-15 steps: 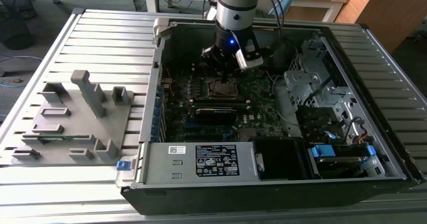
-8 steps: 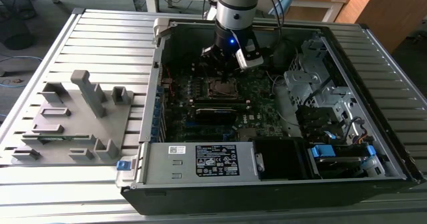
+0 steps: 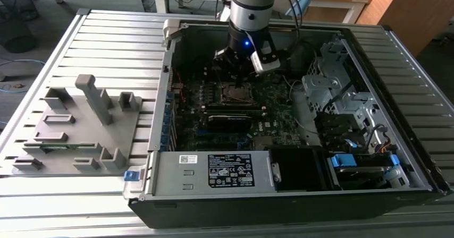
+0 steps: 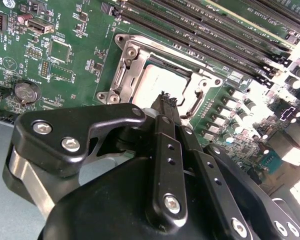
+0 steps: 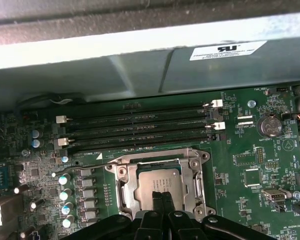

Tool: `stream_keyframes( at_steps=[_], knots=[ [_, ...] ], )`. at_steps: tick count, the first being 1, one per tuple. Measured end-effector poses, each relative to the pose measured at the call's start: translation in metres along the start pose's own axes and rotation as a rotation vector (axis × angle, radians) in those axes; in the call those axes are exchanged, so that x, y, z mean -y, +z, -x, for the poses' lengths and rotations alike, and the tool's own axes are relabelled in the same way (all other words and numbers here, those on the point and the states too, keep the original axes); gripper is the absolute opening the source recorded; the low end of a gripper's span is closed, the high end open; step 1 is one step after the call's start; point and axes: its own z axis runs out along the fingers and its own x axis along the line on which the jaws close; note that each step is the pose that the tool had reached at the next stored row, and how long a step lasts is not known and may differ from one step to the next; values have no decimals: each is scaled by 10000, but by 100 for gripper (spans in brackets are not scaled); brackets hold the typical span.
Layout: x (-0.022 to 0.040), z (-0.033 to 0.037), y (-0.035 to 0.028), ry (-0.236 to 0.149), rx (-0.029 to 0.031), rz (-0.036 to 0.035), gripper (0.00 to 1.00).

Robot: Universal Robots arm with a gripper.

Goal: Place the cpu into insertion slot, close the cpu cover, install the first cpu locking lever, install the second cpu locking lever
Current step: 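Install the first cpu locking lever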

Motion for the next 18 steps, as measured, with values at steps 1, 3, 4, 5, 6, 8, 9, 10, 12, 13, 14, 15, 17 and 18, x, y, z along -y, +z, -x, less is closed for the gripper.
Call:
stream_keyframes(
  at_steps=[1, 3, 4, 5, 6, 8, 9, 10, 12, 13, 14, 15, 17, 18],
  knots=[
    [0, 0, -2, 0, 1, 1, 11],
    [0, 0, -4, 0, 1, 1, 11],
    [0, 0, -4, 0, 1, 1, 11],
    [0, 0, -5, 0, 1, 1, 11],
    [0, 0, -6, 0, 0, 0, 11],
    [0, 0, -13, 0, -1, -2, 11],
    [0, 0, -15, 0, 1, 1, 11],
    [-1, 0, -24, 0, 1, 1, 11],
    [-6, 0, -28, 1, 1, 2, 11],
    [-5, 0, -30, 0, 1, 0, 11],
    [-5, 0, -32, 0, 0, 0, 11],
    [-5, 0, -35, 0, 0, 0, 11],
    [-5, 0, -40, 0, 0, 1, 11],
    [-6, 0, -40, 0, 2, 3, 11]
  ],
)
